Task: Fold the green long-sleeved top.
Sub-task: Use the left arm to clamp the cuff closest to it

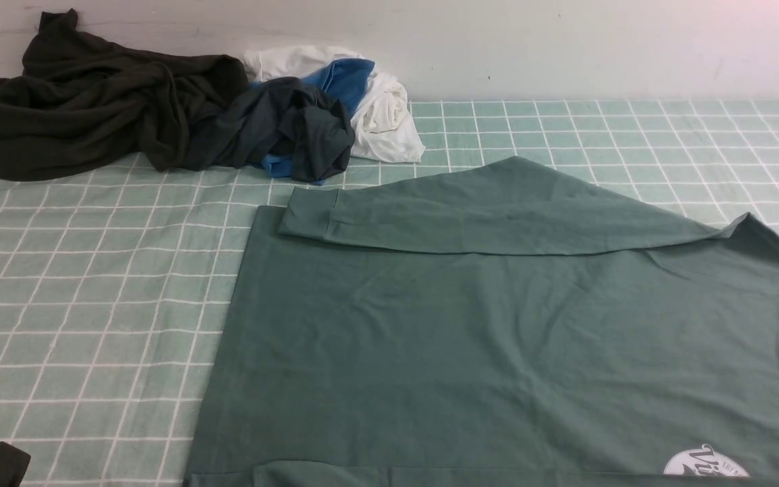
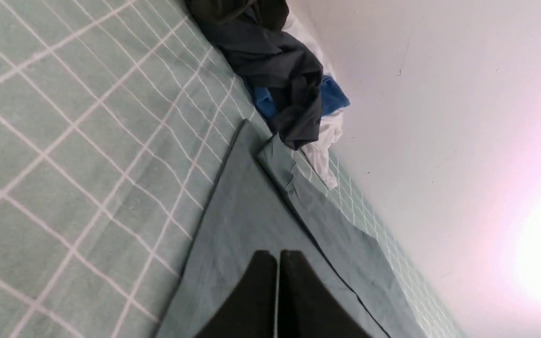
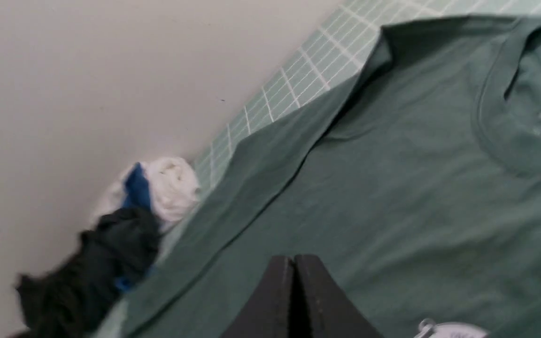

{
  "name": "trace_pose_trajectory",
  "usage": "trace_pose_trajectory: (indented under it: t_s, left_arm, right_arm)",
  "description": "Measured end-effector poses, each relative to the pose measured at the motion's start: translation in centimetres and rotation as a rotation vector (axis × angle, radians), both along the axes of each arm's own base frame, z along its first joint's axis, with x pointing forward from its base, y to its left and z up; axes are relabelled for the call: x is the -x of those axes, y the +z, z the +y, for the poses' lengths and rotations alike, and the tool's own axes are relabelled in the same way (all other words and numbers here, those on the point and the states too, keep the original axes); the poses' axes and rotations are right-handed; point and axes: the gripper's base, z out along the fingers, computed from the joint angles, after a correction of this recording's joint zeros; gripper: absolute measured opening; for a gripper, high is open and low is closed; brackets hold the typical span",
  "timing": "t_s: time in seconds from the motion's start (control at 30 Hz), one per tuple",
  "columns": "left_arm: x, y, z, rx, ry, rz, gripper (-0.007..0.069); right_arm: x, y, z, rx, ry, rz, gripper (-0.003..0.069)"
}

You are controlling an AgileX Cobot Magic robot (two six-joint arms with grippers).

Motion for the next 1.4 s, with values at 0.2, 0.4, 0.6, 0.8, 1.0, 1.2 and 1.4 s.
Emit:
trace_pose_trajectory:
  t_s: [0.2, 0.4, 0.6, 0.8, 1.0, 1.2, 1.4]
  left_arm:
    - [-0.1, 0.4, 0.2, 0.012, 0.029, -0.043, -0.0003]
    - [-0.1, 0.6, 0.3, -0.025, 0.029, -0.056, -0.0003]
    - [0.6, 5.8, -0.2, -0.373, -0.055, -0.136, -0.0003]
    - [-2.5, 12.1, -0.5, -0.878, -0.305, 0.118, -0.0003]
    - [-8.5, 16.8, -0.5, -1.093, -0.637, 0.463, -0.0003]
    - [-13.8, 14.2, -5.0, -1.167, -1.013, 0.617, 0.0015]
    - [-17.1, 6.5, -9.4, -1.228, -1.304, 0.826, 0.0141]
  right_arm:
    - [0.0, 0.3, 0.4, -0.212, 0.006, -0.021, -0.0014]
    - [-0.1, 0.7, -0.1, -0.112, -0.021, -0.07, -0.0014]
    - [-0.2, 1.5, -0.5, 0.166, -0.036, -0.134, -0.0014]
    - [-2.1, 7.7, -0.5, 0.585, 0.04, -0.082, -0.0014]
    - [-5.6, 15.1, 0.6, 0.859, 0.345, 0.086, -0.0014]
    - [-6.7, 15.7, 3.9, 0.89, 0.909, 0.34, -0.0014]
    - [-6.5, 14.0, 5.7, 0.96, 1.154, 0.446, -0.0014]
